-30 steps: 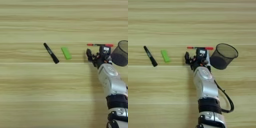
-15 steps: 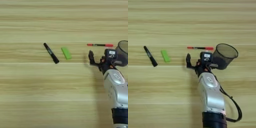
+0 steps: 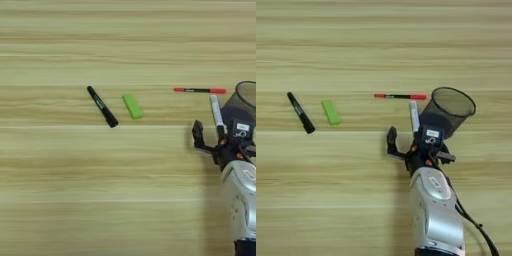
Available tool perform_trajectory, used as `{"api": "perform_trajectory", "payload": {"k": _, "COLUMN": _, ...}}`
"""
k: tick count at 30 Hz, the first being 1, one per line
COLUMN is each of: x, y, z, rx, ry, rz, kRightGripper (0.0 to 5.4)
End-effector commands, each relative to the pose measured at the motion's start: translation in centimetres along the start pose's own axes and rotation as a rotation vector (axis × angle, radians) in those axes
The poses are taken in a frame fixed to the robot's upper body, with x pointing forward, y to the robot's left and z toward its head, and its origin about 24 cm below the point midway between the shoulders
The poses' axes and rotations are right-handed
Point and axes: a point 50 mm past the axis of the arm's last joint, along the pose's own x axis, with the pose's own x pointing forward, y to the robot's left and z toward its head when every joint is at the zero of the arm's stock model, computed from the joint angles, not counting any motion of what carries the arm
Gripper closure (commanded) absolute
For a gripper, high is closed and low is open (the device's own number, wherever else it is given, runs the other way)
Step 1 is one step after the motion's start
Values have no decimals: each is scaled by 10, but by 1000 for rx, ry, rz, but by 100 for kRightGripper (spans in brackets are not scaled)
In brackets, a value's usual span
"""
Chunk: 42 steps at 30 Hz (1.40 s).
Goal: Move the objects on the table
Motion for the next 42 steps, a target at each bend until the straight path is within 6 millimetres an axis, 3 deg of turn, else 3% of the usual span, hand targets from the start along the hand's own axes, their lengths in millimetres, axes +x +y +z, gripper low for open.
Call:
{"api": "perform_trajectory", "payload": {"k": 1, "x": 7, "y": -3, "z": 23, "rx": -9, "ry": -100, "rz": -14, "kRightGripper": 4}}
{"api": "perform_trajectory", "payload": {"k": 27, "x": 22, "y": -13, "z": 4, "rx": 26, "ry": -31, "rz": -38, "kRightGripper": 4}}
{"api": "perform_trajectory", "payload": {"k": 42, "x": 26, "y": -7, "z": -5, "rx": 72, "ry": 25, "rz": 7, "kRightGripper": 171}}
